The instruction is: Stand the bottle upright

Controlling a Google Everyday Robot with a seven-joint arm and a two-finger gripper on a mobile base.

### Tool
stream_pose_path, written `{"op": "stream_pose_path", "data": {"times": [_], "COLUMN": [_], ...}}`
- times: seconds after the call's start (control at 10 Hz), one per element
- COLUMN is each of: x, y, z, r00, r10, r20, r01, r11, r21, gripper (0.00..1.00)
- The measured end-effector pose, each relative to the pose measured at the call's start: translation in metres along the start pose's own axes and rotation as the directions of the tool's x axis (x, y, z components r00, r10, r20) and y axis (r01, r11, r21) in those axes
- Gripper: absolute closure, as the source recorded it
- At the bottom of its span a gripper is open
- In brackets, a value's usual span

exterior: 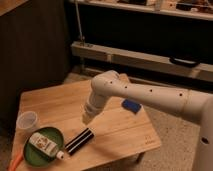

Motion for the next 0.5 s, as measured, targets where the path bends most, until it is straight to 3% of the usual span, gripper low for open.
{"op": "stream_pose_path", "data": {"times": [0.1,0.2,0.3,0.5], "x": [0.000,-0.001,-0.005,-0.014], "y": [-0.004,-0.009,-0.019,-0.032], "z": [-0.002,-0.005,-0.010,-0.010], "r00": [1.000,0.999,0.999,0.998], "r10": [-0.014,-0.027,-0.024,-0.010], "r20": [0.010,0.023,0.038,0.055], "r01": [0.014,0.027,0.025,0.015], "r11": [1.000,1.000,0.999,0.997], "r21": [0.016,-0.001,-0.035,-0.082], "gripper": [0.97,1.00,0.96,0.80]}}
